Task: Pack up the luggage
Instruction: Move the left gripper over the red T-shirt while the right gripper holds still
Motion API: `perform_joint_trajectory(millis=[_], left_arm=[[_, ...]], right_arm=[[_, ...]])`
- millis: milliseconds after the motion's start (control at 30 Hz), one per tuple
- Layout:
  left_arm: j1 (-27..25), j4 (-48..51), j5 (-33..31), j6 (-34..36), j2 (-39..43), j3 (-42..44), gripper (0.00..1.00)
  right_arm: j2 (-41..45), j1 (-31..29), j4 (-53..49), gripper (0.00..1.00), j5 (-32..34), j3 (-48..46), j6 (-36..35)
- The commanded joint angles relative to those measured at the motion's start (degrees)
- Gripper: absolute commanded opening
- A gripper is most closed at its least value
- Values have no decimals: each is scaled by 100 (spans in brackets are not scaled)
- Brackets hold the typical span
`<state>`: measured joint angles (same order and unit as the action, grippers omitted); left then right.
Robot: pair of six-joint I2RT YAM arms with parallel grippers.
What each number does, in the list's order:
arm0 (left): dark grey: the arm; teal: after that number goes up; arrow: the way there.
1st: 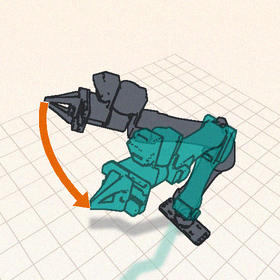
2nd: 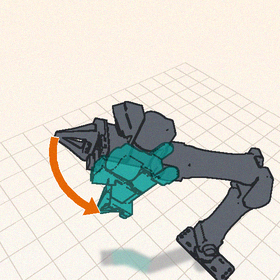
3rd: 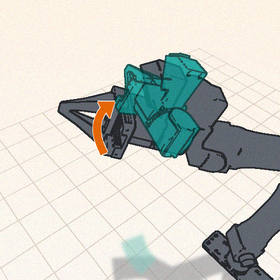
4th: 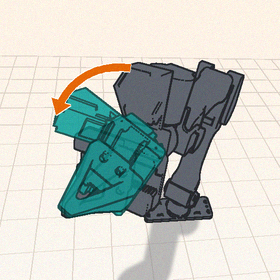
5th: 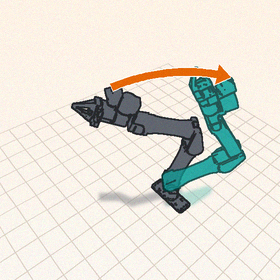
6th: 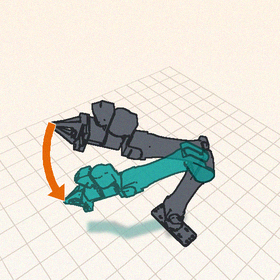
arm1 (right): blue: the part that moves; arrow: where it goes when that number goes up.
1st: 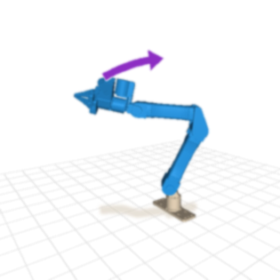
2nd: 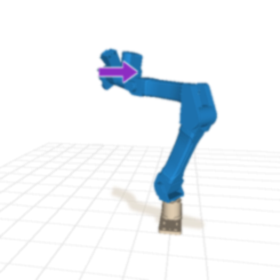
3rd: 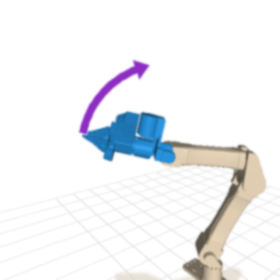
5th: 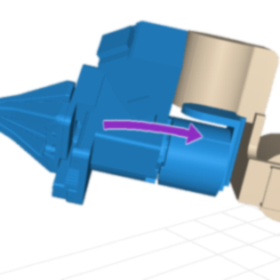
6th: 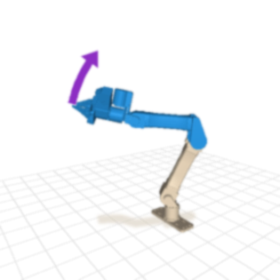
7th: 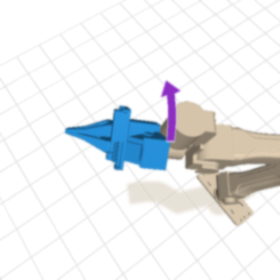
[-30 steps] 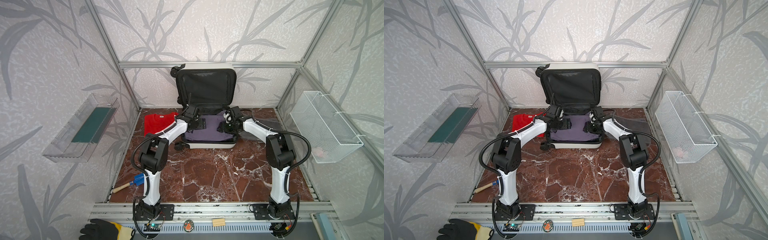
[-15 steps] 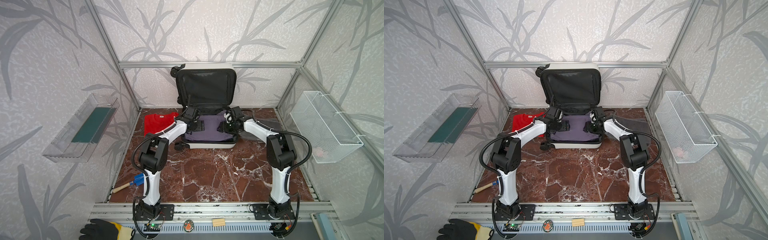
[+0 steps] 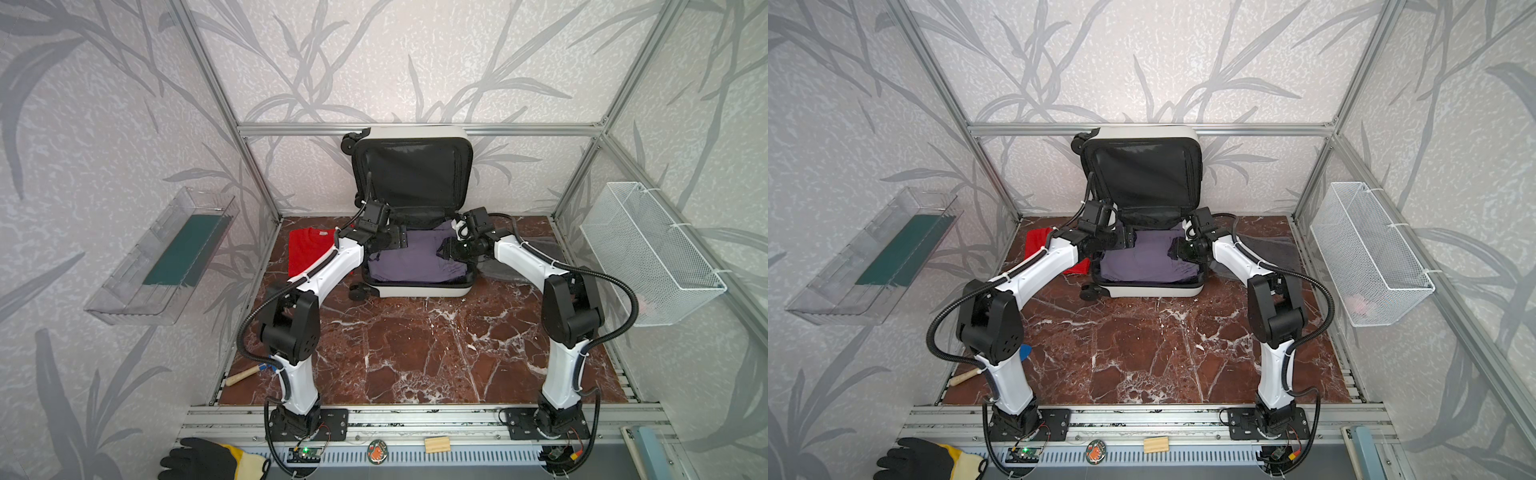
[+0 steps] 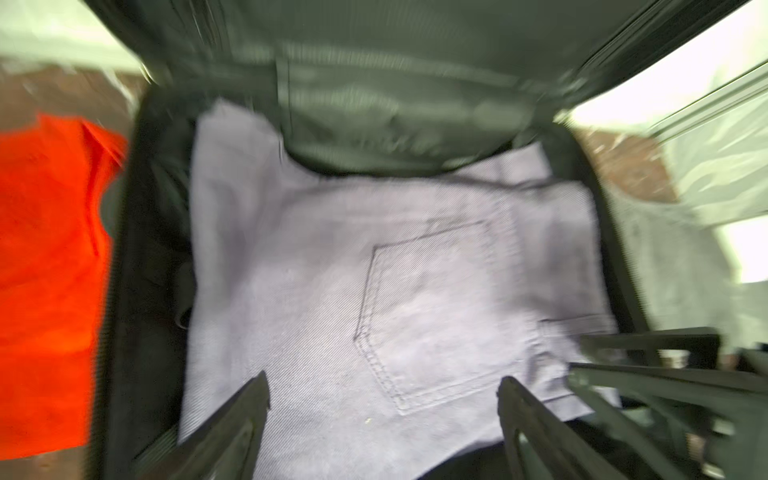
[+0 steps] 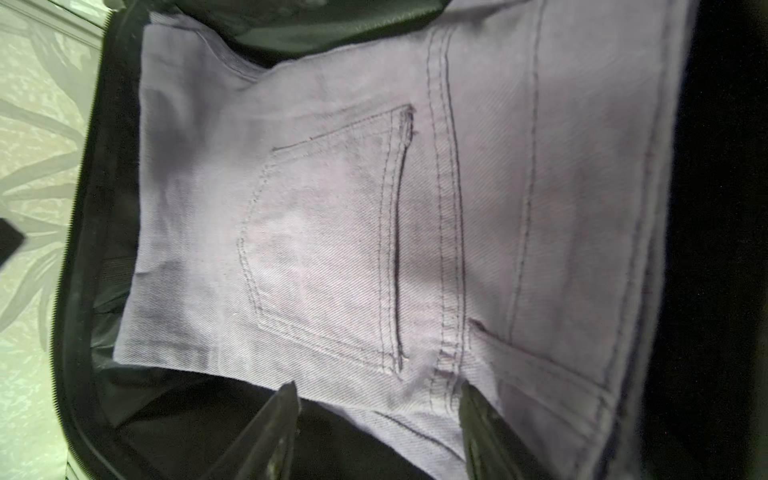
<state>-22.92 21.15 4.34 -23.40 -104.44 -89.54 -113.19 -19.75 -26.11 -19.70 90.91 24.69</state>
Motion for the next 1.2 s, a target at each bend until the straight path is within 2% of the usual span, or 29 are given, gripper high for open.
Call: perform_joint_trajectory(millis=[0, 267, 367, 433, 600, 800, 1000, 1167], left_arm=[[76, -72, -123, -19, 372, 230, 88], [359, -259, -229, -72, 1234, 1048, 89], [560, -328, -250, -131, 1600, 1464, 89], [733, -363, -250, -190, 1863, 1753, 90], [1195, -434, -197, -354, 2379, 2352, 91], [1834, -446, 55, -704, 2694, 2858, 92], [2377, -195, 316, -940, 2711, 2901, 93], [2786, -162, 559, -1176, 2628, 2906, 95]], right_arm=[[318, 28, -168, 65, -104, 183, 28], [583, 32, -112, 77, -271, 181, 87], [655, 35, -66, 84, -310, 158, 148], [700, 43, -18, 99, -329, 137, 195], [762, 41, 68, 99, -287, 73, 262], [870, 41, -8, 99, 343, -23, 396], [992, 41, 45, 99, 931, -232, 544], [941, 43, 166, 99, 884, -356, 628]])
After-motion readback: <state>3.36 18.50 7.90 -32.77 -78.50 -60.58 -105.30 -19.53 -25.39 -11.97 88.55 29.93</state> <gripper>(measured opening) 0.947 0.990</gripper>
